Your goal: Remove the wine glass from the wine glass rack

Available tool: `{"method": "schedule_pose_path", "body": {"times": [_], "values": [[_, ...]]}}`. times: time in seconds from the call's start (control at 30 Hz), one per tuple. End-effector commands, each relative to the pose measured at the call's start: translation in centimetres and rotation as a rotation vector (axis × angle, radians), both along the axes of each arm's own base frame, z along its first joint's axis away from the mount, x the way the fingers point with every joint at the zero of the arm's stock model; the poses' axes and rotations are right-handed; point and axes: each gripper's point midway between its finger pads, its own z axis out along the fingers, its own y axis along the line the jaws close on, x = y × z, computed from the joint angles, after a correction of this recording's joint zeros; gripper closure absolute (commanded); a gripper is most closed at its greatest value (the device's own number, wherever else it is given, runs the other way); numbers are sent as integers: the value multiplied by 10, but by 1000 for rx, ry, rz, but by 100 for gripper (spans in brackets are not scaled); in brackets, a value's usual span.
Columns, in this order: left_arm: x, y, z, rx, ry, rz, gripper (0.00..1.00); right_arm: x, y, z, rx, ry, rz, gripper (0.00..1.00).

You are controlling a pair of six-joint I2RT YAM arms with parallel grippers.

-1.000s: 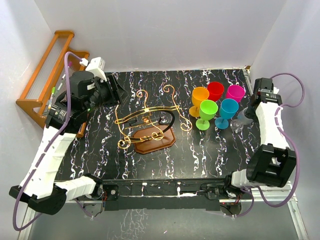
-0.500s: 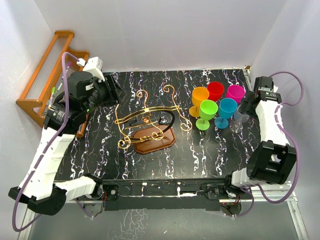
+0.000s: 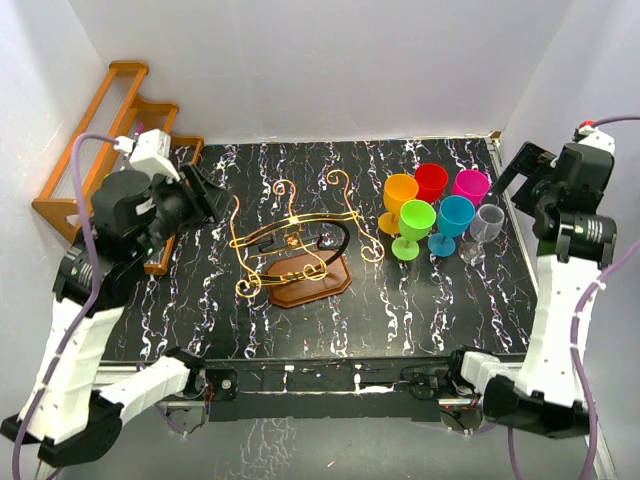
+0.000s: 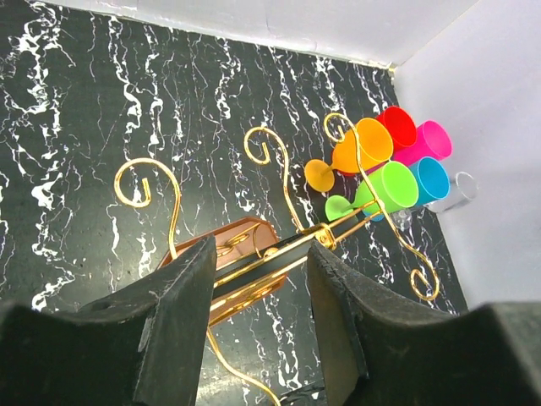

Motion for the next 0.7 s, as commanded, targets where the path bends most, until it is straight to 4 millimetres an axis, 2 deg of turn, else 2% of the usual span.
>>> {"method": "schedule_pose_path", "body": {"times": [0.0, 0.1, 0.23, 0.4, 0.53, 0.67], "values": [[-15, 13, 6, -31, -42, 35, 54, -6, 51, 16, 130, -114, 215, 1], [-26, 17, 8, -56, -64, 37, 54, -18, 72, 33, 157, -240, 298, 1], [-38, 24, 4, -89, -75, 57, 54, -44, 95, 55, 152, -384, 383, 1], [-49, 28, -3, -92, -58, 56, 54, -65, 107, 61, 176, -410, 407, 1], [-54, 33, -5, -85, -52, 64, 54, -72, 121, 66, 195, -454, 470, 1], [-57, 33, -3, -87, -51, 62, 54, -76, 121, 68, 181, -459, 469, 1]]}}
